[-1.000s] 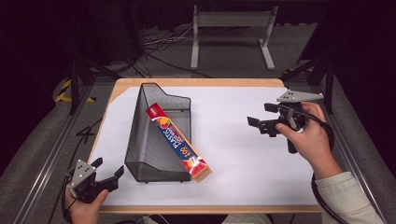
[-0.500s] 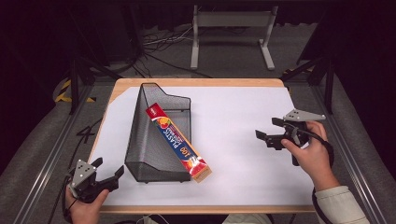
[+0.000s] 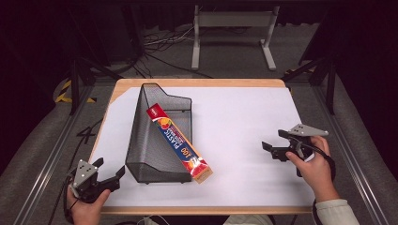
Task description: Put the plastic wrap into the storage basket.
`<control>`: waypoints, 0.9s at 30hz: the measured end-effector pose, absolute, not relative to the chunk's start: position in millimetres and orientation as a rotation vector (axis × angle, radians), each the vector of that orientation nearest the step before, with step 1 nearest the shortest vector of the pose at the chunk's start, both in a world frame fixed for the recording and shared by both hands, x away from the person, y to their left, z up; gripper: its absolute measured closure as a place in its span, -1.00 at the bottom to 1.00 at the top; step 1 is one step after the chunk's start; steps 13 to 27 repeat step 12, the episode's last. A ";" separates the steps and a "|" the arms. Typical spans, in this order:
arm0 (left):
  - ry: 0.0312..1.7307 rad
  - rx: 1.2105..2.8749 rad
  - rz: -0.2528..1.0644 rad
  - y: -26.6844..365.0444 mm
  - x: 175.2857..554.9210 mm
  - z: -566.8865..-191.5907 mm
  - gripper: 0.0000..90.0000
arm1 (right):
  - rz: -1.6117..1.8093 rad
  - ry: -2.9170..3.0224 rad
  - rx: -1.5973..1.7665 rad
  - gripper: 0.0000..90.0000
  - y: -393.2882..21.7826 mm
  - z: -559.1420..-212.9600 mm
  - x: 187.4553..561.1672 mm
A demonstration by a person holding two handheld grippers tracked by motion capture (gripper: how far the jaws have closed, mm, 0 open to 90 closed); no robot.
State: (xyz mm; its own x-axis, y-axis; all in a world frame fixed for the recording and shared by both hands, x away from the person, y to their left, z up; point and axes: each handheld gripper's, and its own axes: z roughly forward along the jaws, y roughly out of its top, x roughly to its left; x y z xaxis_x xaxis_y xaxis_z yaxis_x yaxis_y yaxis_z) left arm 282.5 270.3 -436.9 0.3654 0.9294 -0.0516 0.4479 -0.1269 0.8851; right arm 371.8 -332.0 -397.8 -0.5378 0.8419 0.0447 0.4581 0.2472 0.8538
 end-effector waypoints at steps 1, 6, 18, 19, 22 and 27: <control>1.225 1.733 0.677 270.7 283.2 -436.8 -0.63 | 1.221 2.093 1.198 -0.70 -334.4 -401.1 371.2; 1.229 1.689 0.669 269.6 300.0 -432.3 -0.63 | 1.189 2.089 1.232 -0.70 -341.8 -412.5 369.4; 1.226 1.705 0.687 264.2 319.2 -434.0 -0.63 | 1.191 2.079 1.219 -0.71 -343.4 -417.6 365.3; 1.226 1.705 0.687 264.2 319.2 -434.0 -0.63 | 1.191 2.079 1.219 -0.71 -343.4 -417.6 365.3; 1.226 1.705 0.687 264.2 319.2 -434.0 -0.63 | 1.191 2.079 1.219 -0.71 -343.4 -417.6 365.3; 1.226 1.705 0.687 264.2 319.2 -434.0 -0.63 | 1.191 2.079 1.219 -0.71 -343.4 -417.6 365.3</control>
